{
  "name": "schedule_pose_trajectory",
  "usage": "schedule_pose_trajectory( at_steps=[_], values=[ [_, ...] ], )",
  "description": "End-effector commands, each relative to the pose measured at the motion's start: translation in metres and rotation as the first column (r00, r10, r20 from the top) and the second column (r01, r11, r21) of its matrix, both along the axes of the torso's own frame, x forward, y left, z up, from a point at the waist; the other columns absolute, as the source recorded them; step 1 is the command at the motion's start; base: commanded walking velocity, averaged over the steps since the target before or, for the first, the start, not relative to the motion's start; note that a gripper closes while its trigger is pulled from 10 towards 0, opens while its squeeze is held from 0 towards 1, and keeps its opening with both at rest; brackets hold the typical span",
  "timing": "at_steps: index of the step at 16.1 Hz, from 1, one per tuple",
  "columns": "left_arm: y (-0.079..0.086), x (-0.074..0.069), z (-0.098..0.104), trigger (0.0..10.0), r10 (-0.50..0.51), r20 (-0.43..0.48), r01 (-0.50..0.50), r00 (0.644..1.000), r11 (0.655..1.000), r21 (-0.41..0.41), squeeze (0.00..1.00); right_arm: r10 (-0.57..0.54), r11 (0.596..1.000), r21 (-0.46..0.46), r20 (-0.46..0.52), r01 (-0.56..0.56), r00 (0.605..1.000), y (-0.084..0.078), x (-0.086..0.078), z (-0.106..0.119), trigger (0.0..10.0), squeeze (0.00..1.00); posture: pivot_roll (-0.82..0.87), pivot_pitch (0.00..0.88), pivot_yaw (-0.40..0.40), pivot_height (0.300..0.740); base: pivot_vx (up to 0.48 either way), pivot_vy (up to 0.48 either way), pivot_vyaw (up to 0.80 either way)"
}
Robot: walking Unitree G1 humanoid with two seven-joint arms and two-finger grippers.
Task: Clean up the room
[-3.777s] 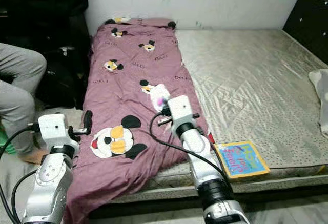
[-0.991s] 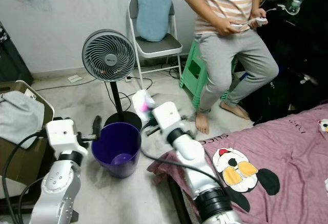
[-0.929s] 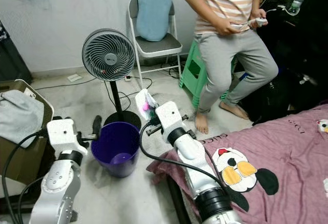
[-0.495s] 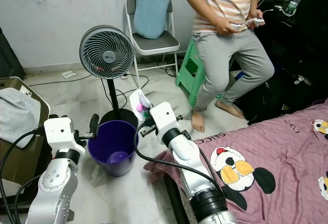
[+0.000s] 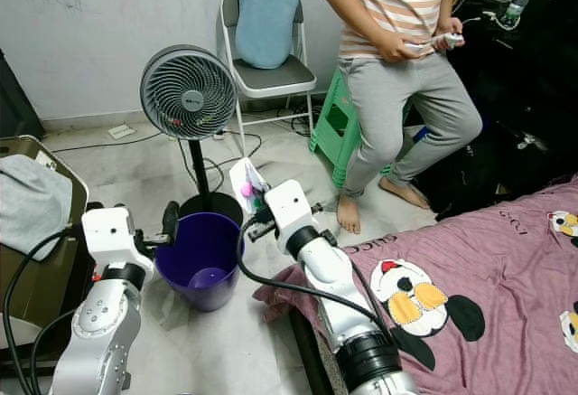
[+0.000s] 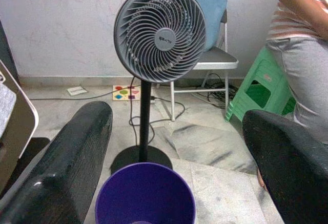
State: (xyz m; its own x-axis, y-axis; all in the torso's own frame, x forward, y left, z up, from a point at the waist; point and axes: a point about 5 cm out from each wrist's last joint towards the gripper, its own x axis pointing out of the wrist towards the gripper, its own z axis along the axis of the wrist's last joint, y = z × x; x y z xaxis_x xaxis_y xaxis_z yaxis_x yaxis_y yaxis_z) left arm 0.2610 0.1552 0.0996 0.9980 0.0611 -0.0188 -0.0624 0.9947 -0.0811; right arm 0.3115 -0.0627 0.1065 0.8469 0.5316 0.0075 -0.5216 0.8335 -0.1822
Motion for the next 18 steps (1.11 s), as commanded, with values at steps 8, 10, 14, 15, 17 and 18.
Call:
schedule_pose_trajectory(
  at_steps=[8,10,14,15,17,18],
  values=[
    [-0.0036,0.0033,0.0004,10.0,-0.011,-0.007,0.011,1.000,1.000,-0.010,0.00,0.005,1.000,-0.015,-0.005,-0.005,1.000,-0.0001,0.0020,-0.0017,10.0,0.00,0.06,0.000,-0.065,0.740,0.000,0.358,0.00],
    [-0.0035,0.0035,0.0005,10.0,-0.011,-0.006,0.011,1.000,1.000,-0.009,0.00,0.010,1.000,-0.016,-0.003,-0.010,1.000,0.0015,0.0021,-0.0013,10.0,0.00,0.06,0.000,-0.066,0.740,0.000,0.366,0.00],
    [-0.0041,0.0055,0.0015,10.0,-0.033,0.005,0.033,0.999,0.999,0.009,0.00,0.025,0.999,-0.026,-0.002,-0.025,1.000,0.0034,0.0045,-0.0017,10.0,0.00,0.06,0.000,-0.063,0.740,0.000,0.173,0.00],
    [-0.0052,0.0056,0.0019,10.0,-0.048,0.008,0.048,0.999,0.999,0.005,0.00,0.031,0.999,-0.028,0.007,-0.031,0.999,0.0036,0.0046,-0.0006,10.0,0.00,0.06,0.000,-0.059,0.740,0.000,0.000,0.00],
    [-0.0055,0.0075,0.0030,10.0,-0.050,0.014,0.050,0.999,0.999,-0.008,0.00,0.009,1.000,-0.020,0.014,-0.009,1.000,0.0023,0.0082,0.0017,10.0,0.00,0.06,0.000,-0.057,0.740,0.000,0.000,0.00],
    [-0.0074,0.0080,0.0038,10.0,-0.060,0.022,0.061,0.998,0.998,-0.019,0.00,0.002,1.000,-0.016,0.014,-0.002,1.000,0.0018,0.0088,0.0018,10.0,0.00,0.06,0.000,-0.057,0.740,0.000,0.000,0.00]
  ],
)
